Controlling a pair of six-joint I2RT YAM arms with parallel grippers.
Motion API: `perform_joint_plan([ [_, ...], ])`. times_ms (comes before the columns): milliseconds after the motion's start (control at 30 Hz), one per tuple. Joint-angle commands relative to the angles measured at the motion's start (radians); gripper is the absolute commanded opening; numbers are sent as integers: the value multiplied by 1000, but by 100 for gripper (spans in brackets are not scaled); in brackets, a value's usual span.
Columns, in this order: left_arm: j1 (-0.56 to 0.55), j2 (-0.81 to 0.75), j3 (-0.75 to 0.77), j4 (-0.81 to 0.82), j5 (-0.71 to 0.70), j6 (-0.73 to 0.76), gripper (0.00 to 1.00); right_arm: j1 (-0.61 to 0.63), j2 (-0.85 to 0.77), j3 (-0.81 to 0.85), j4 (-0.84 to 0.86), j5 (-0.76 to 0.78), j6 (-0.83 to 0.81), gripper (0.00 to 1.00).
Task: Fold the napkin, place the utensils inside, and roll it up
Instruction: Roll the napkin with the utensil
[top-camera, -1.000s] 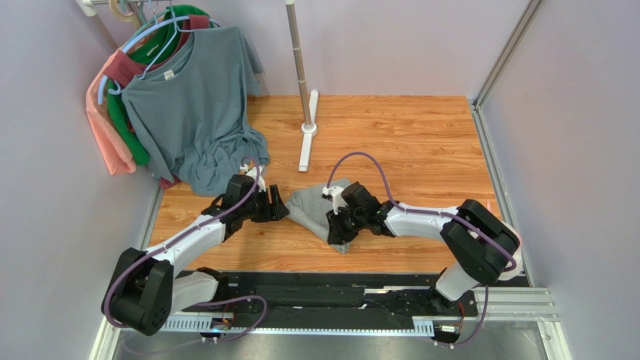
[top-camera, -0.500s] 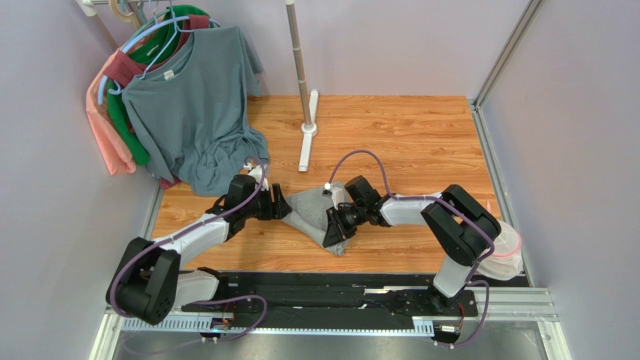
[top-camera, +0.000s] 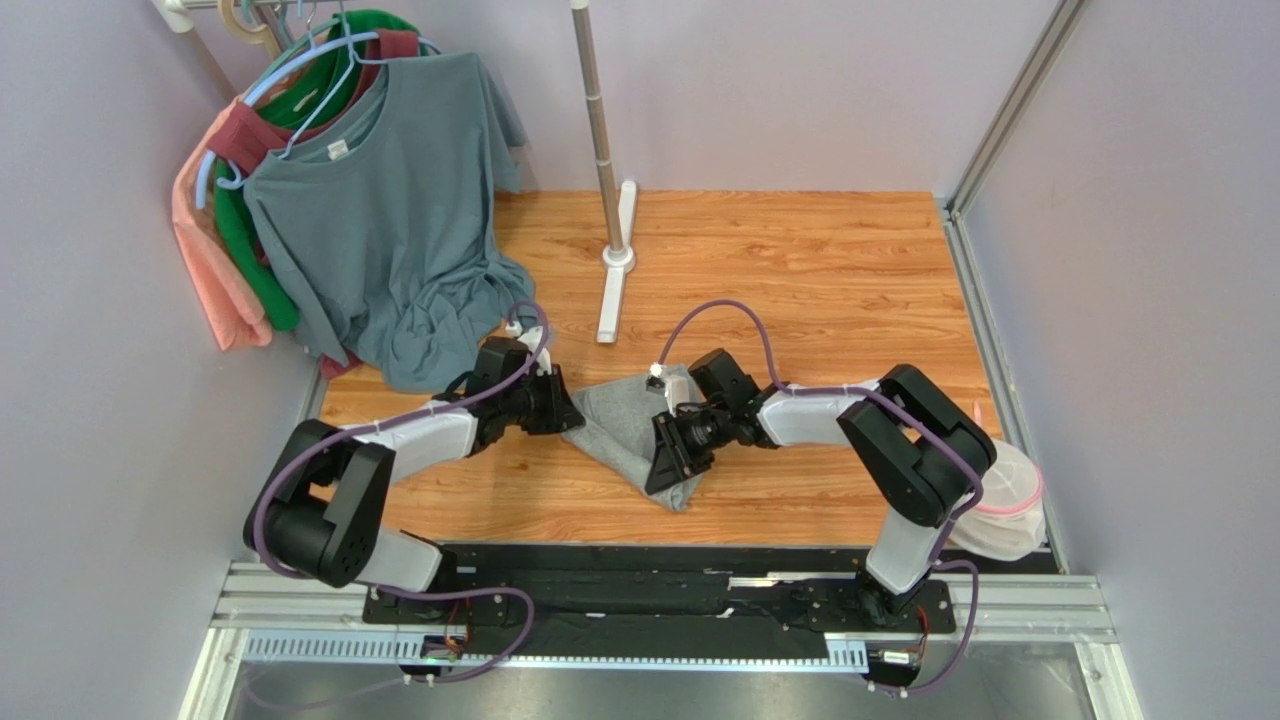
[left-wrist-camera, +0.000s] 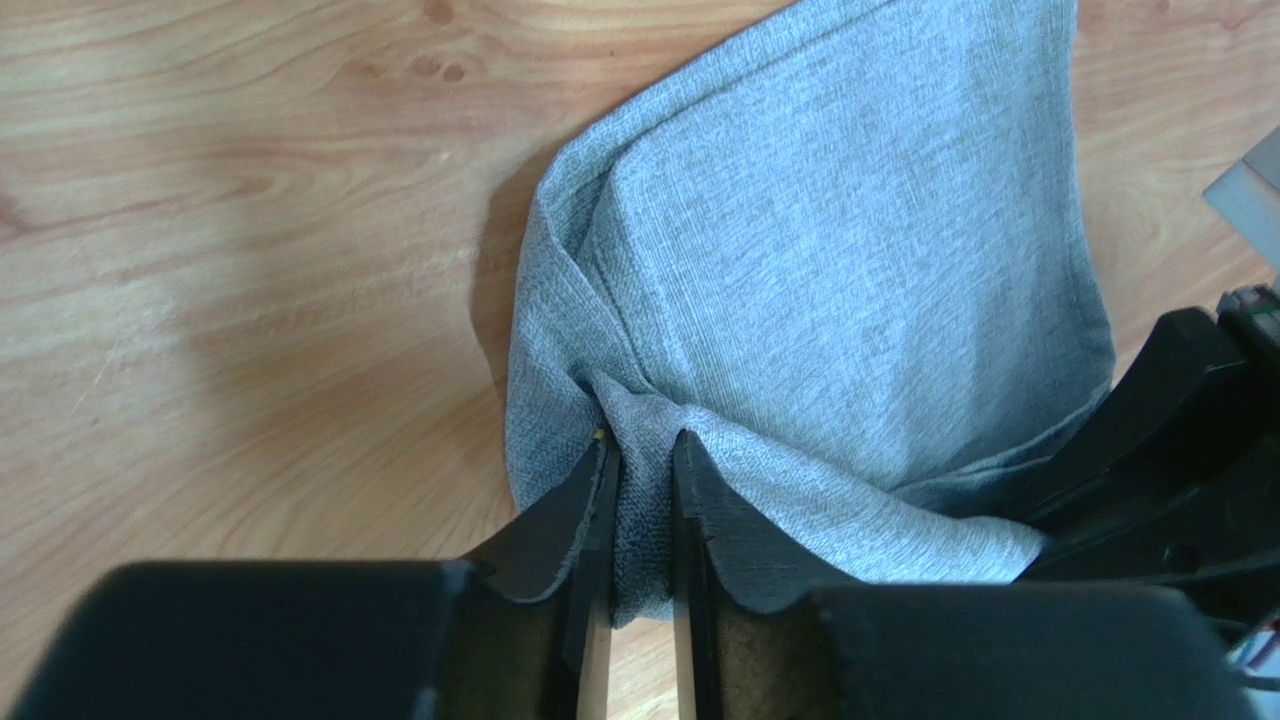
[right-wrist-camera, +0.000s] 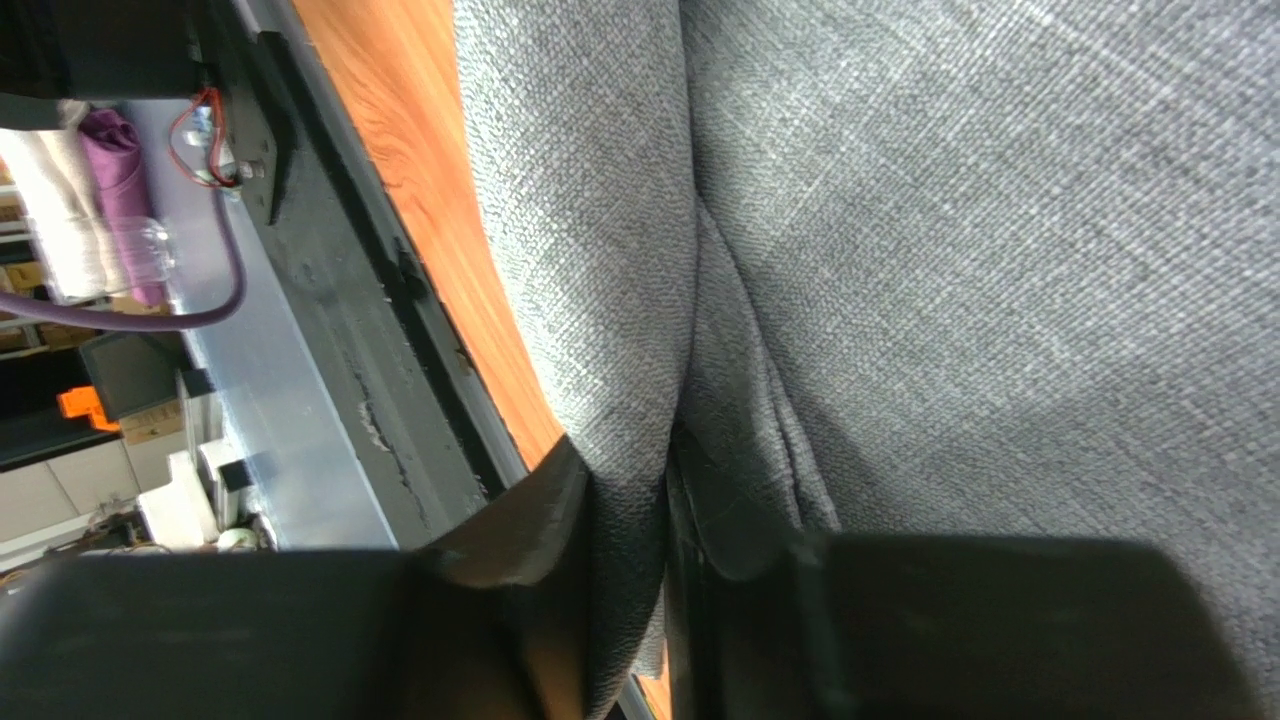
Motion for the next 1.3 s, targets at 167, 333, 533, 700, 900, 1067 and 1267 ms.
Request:
perform_joint_plan([
  [167, 3, 150, 102, -140, -6, 45, 0, 8, -69, 53, -296, 217, -120, 50],
  [333, 3, 194, 133, -170, 21, 56, 0, 9, -161, 122, -380, 304, -127, 53],
  [533, 3, 222, 165, -202, 39, 68, 0, 15, -284, 116, -408, 440, -122, 56],
  [700, 3, 230, 176, -211, 47, 76, 0, 19, -288, 88, -391, 455, -88, 54],
  [900, 3, 231, 182, -219, 48, 82, 0, 22, -261, 58, -371, 495, -35, 43],
  [1067, 3, 230, 187, -228, 42, 80, 0, 28, -246, 33, -373, 455, -12, 17],
  [1267, 3, 228, 188, -234, 34, 73, 0, 51, -212, -10, -368, 449, 34, 1],
])
